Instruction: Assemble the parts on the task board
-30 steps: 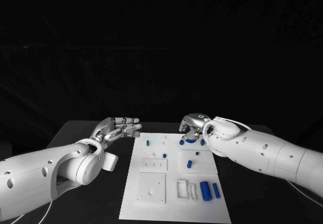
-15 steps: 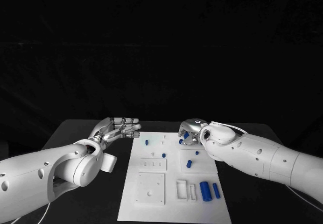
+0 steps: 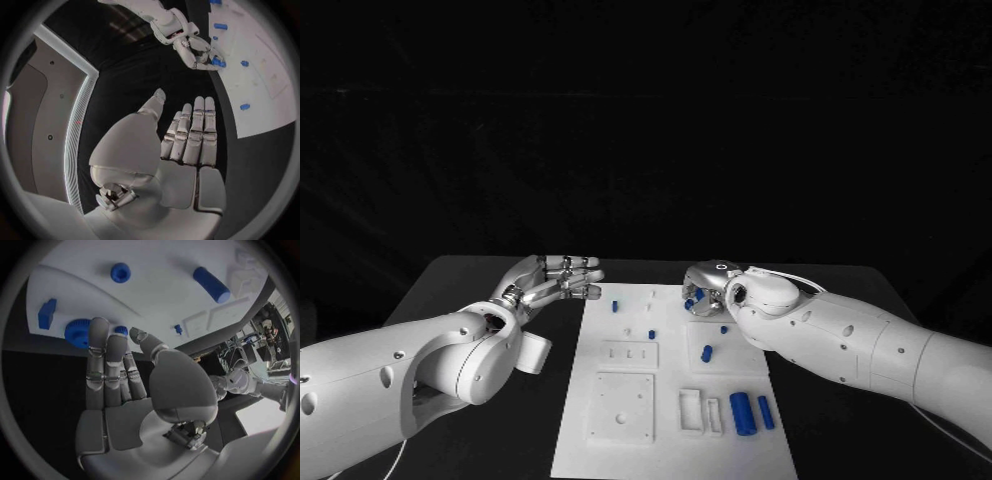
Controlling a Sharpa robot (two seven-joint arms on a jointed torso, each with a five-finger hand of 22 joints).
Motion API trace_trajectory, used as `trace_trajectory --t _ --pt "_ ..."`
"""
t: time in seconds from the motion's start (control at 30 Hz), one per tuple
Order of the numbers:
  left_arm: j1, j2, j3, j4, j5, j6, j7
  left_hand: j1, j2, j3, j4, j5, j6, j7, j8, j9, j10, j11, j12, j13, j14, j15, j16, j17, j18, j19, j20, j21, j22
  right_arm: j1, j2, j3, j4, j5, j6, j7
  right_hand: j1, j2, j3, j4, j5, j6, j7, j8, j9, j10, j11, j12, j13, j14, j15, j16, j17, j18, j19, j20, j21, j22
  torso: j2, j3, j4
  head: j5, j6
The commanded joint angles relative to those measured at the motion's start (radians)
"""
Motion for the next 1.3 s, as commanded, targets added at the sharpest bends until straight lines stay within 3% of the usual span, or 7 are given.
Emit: trace_trajectory --t 0.03,0.53,0.7,0.93,1.3 --pt "0.003 0.002 0.001 0.003 -0.01 0.022 0.003 0.001 0.003 -0.002 -0.006 0.004 -0.008 0.0 0.004 0.0 -0.006 -0.001 0.001 0.001 -0.005 -0.001 -0.005 0.001 -0.005 -0.006 0.003 0.006 -0.001 -0.001 0.002 0.0 -0.002 -0.023 0.005 -0.005 -0.003 -0.01 0.01 0.002 -0.005 0.01 0.0 -0.002 0.0 0.009 -0.002 0.0 0.001 -0.005 0.005 0.006 -0.001 0.011 0.007 -0.001 -0.006 0.006 0.005 -0.0007 -0.0014 0.006 0.005" --pt "0.004 0.001 0.001 0.004 -0.013 0.032 -0.005 0.002 -0.001 -0.002 -0.004 0.004 -0.008 0.001 0.005 0.0 -0.013 0.002 0.001 0.001 -0.008 0.0 -0.005 0.001 -0.004 -0.008 0.005 0.006 -0.001 -0.001 0.006 0.0 -0.002 -0.03 0.004 -0.009 -0.01 -0.012 0.086 0.009 -0.032 0.031 -0.006 -0.001 0.001 0.042 -0.01 0.0 0.001 -0.005 0.0 0.009 0.001 0.008 0.013 -0.005 -0.024 0.049 0.013 -0.0022 0.0002 0.007 0.006" --pt "0.005 0.002 0.001 0.004 -0.013 0.035 -0.007 0.002 -0.001 -0.002 -0.004 0.003 -0.009 0.001 0.005 0.0 -0.015 0.002 0.001 0.001 -0.009 0.0 -0.005 0.001 -0.003 -0.009 0.005 0.007 -0.001 -0.001 0.008 0.0 -0.003 -0.031 0.002 -0.007 -0.008 0.0 0.16 0.01 -0.1 0.045 -0.009 -0.001 0.001 0.078 -0.019 0.0 0.001 -0.005 -0.004 0.009 0.002 0.001 0.009 -0.01 -0.022 0.067 0.015 -0.0029 -0.0007 0.009 0.008" --pt "0.005 0.003 0.001 0.004 -0.013 0.039 -0.012 0.001 -0.005 -0.004 -0.001 0.002 -0.013 0.002 0.004 0.0 -0.019 0.004 0.001 0.001 -0.01 0.001 -0.005 0.001 -0.003 -0.01 0.006 0.006 -0.002 -0.001 0.008 0.0 -0.007 -0.033 -0.004 -0.006 0.006 0.01 0.209 0.011 -0.165 0.077 -0.016 -0.001 0.003 0.13 -0.033 0.0 0.003 -0.004 -0.014 0.007 0.002 -0.008 0.004 -0.019 -0.008 0.097 0.017 -0.0041 -0.0004 0.009 0.011" --pt "0.007 0.002 0.001 0.002 -0.013 0.05 -0.019 0.003 -0.009 -0.004 0.002 0.001 -0.022 0.004 0.003 -0.001 -0.025 0.005 0.001 0.001 -0.011 0.002 -0.005 0.001 -0.003 -0.01 0.007 0.006 -0.001 -0.001 0.008 0.0 -0.003 -0.051 -0.065 -0.01 0.02 0.013 0.253 0.0 -0.158 0.119 -0.029 0.0 0.005 0.2 -0.051 0.001 0.005 -0.002 -0.027 0.002 0.008 -0.03 -0.017 -0.034 0.081 0.214 0.021 -0.0068 0.002 0.009 0.017"
